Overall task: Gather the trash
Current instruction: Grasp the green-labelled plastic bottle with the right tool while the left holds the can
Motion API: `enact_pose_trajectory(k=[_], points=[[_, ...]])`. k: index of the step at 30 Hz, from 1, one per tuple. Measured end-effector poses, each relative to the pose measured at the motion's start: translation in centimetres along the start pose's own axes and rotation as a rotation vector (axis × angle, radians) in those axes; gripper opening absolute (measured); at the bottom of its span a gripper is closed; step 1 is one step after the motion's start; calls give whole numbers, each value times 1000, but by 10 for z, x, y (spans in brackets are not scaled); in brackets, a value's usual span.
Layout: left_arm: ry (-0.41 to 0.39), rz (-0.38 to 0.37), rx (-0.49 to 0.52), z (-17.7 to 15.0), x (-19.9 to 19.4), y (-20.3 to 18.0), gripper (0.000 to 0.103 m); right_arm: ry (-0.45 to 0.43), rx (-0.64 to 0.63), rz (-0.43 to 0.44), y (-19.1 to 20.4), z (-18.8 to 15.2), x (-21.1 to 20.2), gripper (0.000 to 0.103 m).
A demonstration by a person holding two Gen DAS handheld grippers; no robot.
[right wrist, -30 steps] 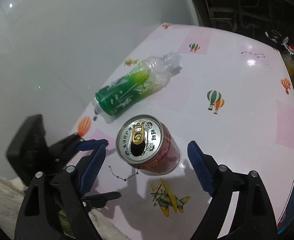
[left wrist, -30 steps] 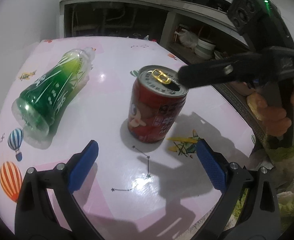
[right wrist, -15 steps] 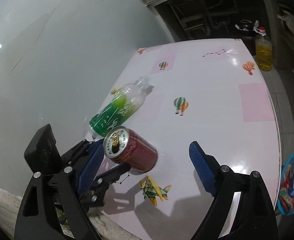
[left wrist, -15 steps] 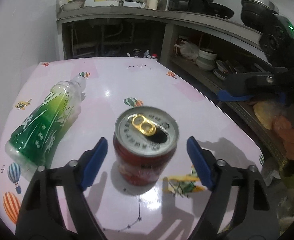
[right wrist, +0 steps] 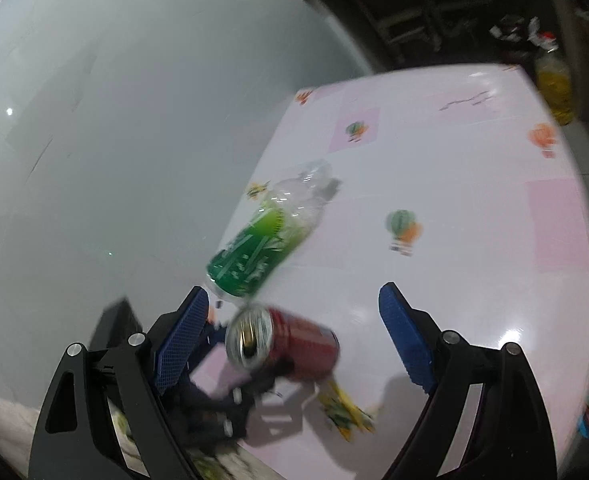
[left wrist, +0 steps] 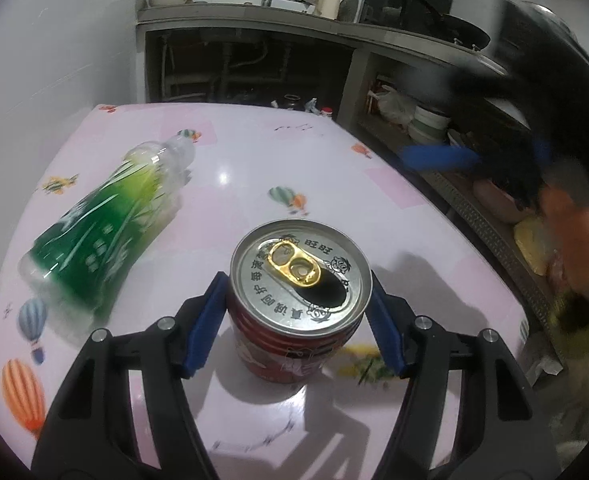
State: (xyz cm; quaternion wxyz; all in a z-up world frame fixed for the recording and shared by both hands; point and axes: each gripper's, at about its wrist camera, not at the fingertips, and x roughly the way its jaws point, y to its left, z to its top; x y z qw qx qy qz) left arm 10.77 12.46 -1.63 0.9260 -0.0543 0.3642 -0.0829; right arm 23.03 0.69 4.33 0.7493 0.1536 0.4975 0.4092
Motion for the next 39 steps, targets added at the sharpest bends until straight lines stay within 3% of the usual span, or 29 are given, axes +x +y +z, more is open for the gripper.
enact_pose_trajectory(k=[7, 11, 17, 21, 23, 25, 29, 33, 39], points=[[17, 123, -72, -25, -41, 30, 63, 229, 163, 59, 13, 50, 123, 85], [26, 197, -128, -37, -63, 49, 63, 268, 242, -4, 16, 65, 174, 85], [36, 303, -191, -49, -86, 72, 63, 250, 326, -103, 5, 73, 208, 85], [39, 368, -218, -50, -93, 83, 63, 222, 323, -111, 0, 72, 217, 85], [36, 398, -240, -51, -96, 92, 63, 218, 273, -129, 7, 73, 217, 83], [33, 411, -261, -49, -97, 100, 63, 215, 226, -118, 10, 77, 219, 75], [24, 419, -276, -49, -99, 104, 63, 258, 91, -143, 16, 81, 207, 74], [22, 382, -280, -45, -93, 104, 63, 305, -37, -146, 8, 76, 187, 74], [36, 242, -210, -27, -63, 72, 63, 347, -237, -237, -8, 42, 124, 74]])
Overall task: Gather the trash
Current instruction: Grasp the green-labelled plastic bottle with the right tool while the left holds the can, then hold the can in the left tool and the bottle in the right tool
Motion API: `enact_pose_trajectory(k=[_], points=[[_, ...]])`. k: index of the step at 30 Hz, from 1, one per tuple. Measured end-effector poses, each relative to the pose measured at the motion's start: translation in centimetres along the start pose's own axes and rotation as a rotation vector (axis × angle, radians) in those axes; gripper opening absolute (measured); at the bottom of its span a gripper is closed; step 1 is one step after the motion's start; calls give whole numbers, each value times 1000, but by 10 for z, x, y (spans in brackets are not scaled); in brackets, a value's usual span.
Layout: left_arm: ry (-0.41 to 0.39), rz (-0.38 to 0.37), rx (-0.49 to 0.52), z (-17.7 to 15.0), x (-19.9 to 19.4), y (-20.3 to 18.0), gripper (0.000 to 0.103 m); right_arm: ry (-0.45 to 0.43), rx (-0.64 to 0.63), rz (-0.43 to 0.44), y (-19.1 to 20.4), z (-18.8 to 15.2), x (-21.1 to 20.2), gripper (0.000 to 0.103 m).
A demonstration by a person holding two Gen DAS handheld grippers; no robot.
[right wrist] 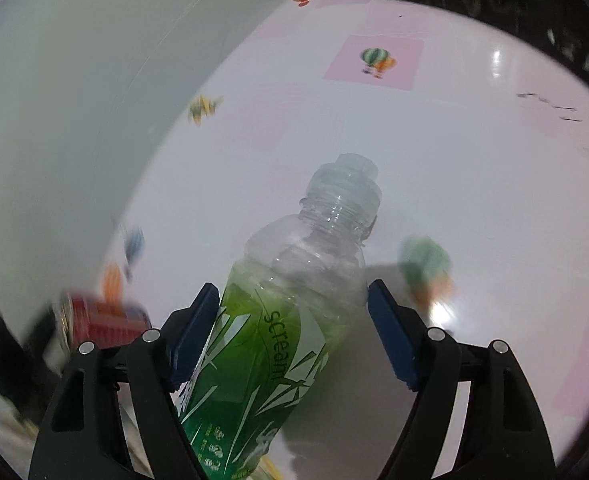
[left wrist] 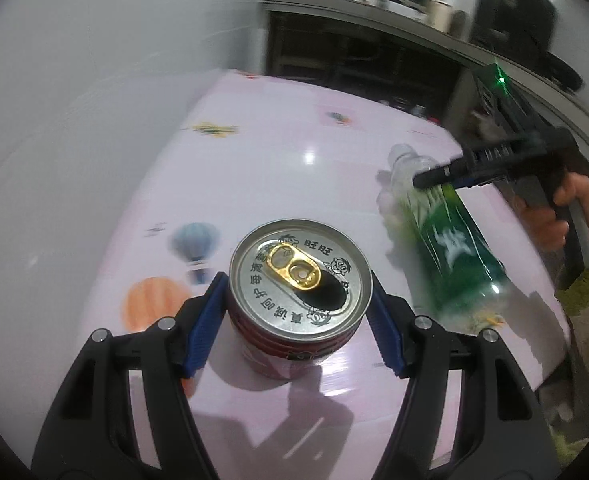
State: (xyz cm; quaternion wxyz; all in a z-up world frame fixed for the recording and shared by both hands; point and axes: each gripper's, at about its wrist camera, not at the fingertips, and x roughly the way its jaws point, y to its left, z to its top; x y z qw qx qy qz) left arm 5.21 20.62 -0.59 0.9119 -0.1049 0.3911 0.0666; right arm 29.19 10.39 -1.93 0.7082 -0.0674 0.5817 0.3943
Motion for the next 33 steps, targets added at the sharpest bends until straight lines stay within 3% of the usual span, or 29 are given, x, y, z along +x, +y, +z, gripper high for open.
enact_pose_trajectory(k=[4, 10, 12, 15, 19, 33], points=[[17, -112, 56, 7, 17, -38, 63, -1, -19, -54, -17, -43, -26, 74], [29, -225, 161, 15, 39, -94, 63, -91, 107, -109, -45, -92, -56, 75], [35, -255, 183, 16, 42, -107, 63, -134, 168, -92, -55, -105, -67, 82], [32, -264, 212, 16, 47, -117, 63, -184, 284, -74, -67, -119, -75, 83], [31, -264, 233, 18, 51, -120, 63, -188, 409, -78, -75, -132, -66, 83], [39, -233, 230, 19, 52, -131, 63, -187, 421, -104, -66, -154, -49, 82]])
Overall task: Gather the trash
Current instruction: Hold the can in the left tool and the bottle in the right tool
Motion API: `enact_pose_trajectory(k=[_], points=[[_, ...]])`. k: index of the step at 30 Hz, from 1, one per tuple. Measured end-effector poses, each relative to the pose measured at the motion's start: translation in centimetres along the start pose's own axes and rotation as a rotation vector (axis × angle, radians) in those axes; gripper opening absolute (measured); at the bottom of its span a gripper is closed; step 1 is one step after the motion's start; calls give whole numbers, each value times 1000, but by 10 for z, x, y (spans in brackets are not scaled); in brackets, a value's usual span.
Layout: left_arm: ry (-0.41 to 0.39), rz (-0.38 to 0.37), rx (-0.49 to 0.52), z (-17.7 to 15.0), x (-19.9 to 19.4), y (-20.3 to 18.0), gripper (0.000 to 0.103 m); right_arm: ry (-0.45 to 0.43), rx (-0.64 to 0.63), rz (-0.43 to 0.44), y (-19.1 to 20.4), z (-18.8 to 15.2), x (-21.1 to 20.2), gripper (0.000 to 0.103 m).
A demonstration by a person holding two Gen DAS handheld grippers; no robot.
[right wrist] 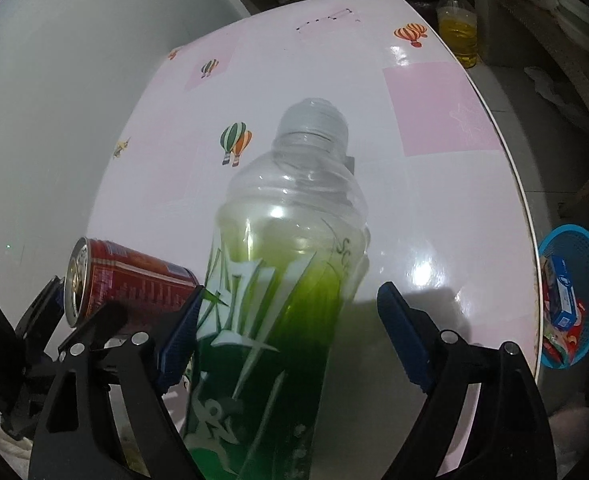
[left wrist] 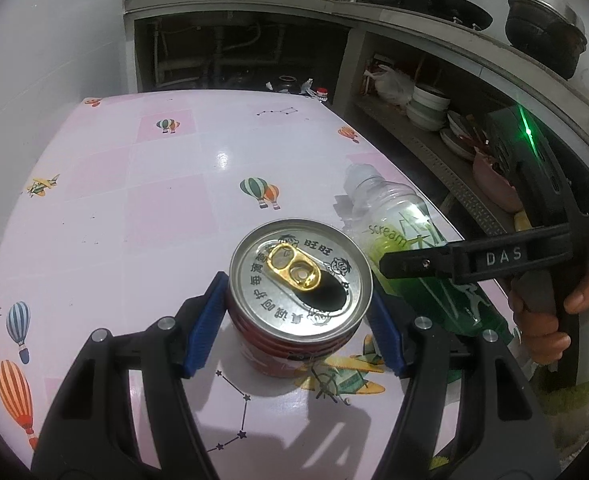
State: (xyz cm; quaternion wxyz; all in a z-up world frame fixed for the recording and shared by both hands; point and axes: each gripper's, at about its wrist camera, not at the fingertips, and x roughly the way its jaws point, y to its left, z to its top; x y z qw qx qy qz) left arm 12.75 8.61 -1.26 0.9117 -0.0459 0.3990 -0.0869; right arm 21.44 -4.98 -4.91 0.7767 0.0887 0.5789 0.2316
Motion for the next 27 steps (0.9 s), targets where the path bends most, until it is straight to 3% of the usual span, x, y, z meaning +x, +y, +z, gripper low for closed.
enact_pose_trajectory(k=[7, 12, 27], points=[[1, 9, 0, 0, 1, -4, 63, -15, -1, -10, -3, -7, -6, 76], [1, 11, 1, 1, 1, -4, 63, -19, -3, 20, -2, -11, -9, 64], [-3, 1, -14, -2, -1, -1, 63, -17, -25, -47, 9, -13, -11, 64]])
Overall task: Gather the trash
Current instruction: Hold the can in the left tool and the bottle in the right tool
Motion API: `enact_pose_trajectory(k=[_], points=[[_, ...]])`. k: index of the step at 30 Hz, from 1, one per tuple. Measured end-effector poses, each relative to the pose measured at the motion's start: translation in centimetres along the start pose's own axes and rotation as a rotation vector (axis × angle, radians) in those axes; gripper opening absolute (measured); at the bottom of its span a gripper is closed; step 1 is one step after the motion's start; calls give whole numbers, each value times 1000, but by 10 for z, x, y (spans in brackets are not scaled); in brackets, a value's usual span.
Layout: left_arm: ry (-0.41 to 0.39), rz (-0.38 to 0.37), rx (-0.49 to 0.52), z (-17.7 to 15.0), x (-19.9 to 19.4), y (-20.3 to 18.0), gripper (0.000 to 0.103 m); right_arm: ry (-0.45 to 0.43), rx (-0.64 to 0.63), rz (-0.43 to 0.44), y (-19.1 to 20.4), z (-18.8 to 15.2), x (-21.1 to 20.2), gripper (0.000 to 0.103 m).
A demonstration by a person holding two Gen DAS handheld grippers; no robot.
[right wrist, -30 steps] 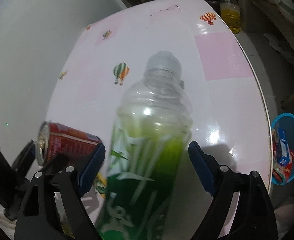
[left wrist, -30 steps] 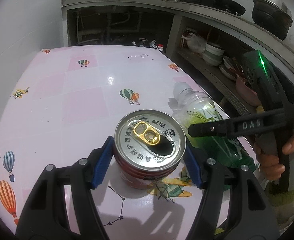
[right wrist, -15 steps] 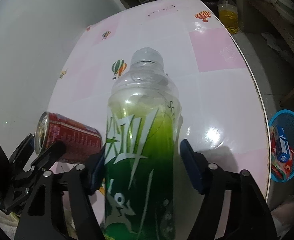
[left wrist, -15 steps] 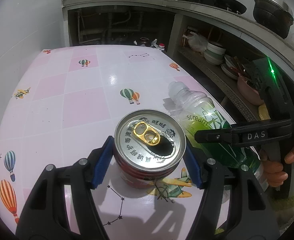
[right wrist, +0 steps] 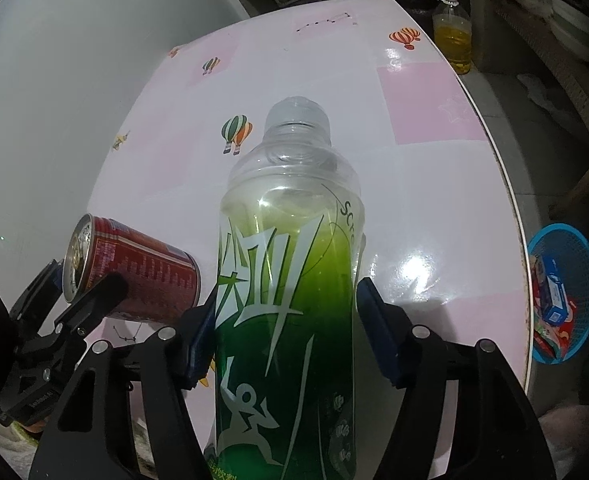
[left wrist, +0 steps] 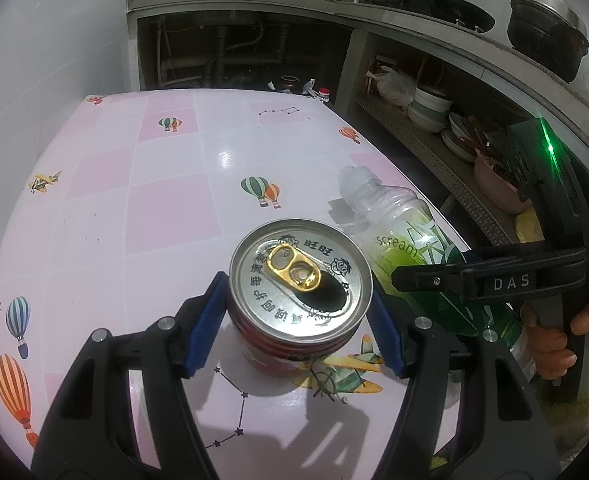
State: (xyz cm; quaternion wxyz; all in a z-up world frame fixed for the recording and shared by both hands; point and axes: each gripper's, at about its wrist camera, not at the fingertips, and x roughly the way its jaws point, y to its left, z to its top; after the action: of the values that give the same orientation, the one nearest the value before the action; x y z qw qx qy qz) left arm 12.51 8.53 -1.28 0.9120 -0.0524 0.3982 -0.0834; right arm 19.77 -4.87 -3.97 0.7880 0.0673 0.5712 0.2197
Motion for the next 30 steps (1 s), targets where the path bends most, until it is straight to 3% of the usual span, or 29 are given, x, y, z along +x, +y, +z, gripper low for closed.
enact_pose_trajectory(k=[16, 24, 30], points=[[-3, -3, -5, -2, -1, 0, 63, -7, -5, -40, 7, 1, -1, 61], [-4, -3, -6, -2, -1, 0, 63, 0, -23, -73, 8, 5, 0, 69], [-4, -4, -6, -2, -1, 0, 63, 37, -57, -94, 11, 13, 7, 70]])
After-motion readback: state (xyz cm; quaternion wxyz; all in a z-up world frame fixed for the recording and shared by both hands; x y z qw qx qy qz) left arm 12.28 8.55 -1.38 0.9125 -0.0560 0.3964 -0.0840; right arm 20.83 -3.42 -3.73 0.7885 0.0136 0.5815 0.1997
